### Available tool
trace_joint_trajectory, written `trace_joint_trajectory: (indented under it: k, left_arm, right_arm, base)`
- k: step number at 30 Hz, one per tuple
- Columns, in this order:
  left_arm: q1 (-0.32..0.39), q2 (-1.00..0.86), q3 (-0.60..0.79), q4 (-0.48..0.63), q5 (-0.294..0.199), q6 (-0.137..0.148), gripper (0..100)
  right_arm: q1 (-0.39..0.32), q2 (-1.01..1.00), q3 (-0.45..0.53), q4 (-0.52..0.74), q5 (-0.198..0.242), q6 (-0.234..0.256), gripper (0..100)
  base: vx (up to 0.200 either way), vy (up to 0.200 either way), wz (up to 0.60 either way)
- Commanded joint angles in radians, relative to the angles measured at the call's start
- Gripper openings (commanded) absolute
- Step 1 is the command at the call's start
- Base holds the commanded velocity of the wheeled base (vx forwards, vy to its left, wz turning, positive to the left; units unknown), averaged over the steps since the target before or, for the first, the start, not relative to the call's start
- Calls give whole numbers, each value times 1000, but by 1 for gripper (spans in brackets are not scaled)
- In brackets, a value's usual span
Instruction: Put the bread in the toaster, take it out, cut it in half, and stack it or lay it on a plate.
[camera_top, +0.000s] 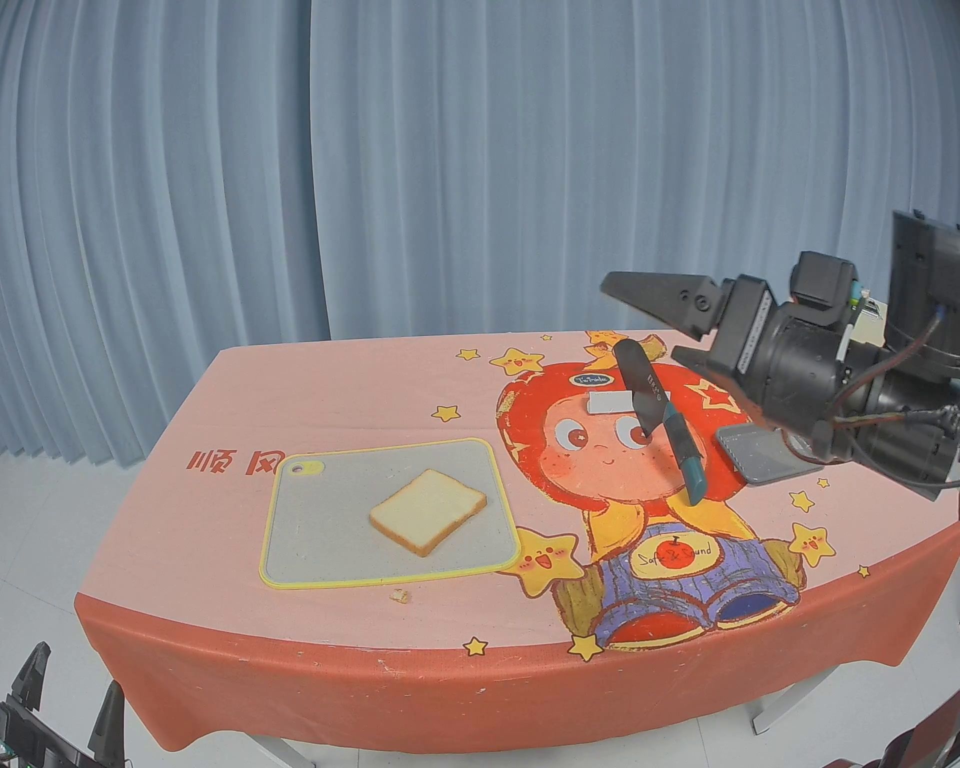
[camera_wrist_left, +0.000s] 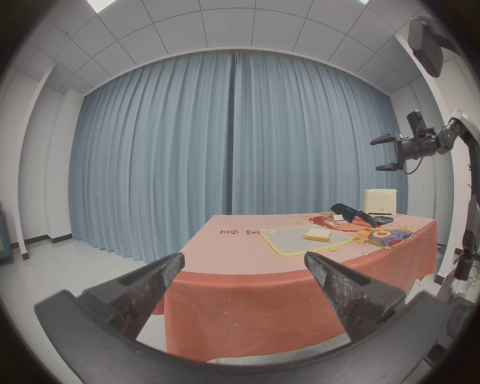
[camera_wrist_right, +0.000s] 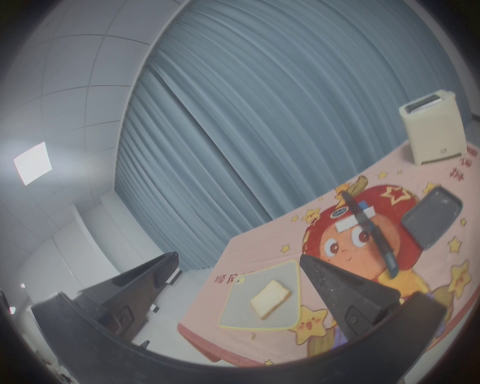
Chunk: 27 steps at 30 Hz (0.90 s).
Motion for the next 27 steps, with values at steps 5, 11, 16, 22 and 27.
trace_joint_trajectory:
  k: [5,11,16,22,27]
  left_arm:
    - [1,-15,18,-5,0,1,100]
    - [1,-15,18,-5,0,-1,100]
    - [1,-15,18,-5,0,-1,100]
    - [1,-15,18,-5,0,-1,100]
    - [1,-15,18,-5,0,-1,100]
  right_arm:
    - [-74,-131,90,-3,-2,-177,100]
    - [-99,-132,127,-3,-8,-285,100]
    - [-139,-123,141,6,-26,-339,100]
    - [-145,-104,170,-9,-82,-401,100]
    - [-145,-95,190,-7,-78,-404,100]
  base:
    - [0,0,0]
    - [0,0,0]
    - [0,0,0]
    - [0,0,0]
    - [0,0,0]
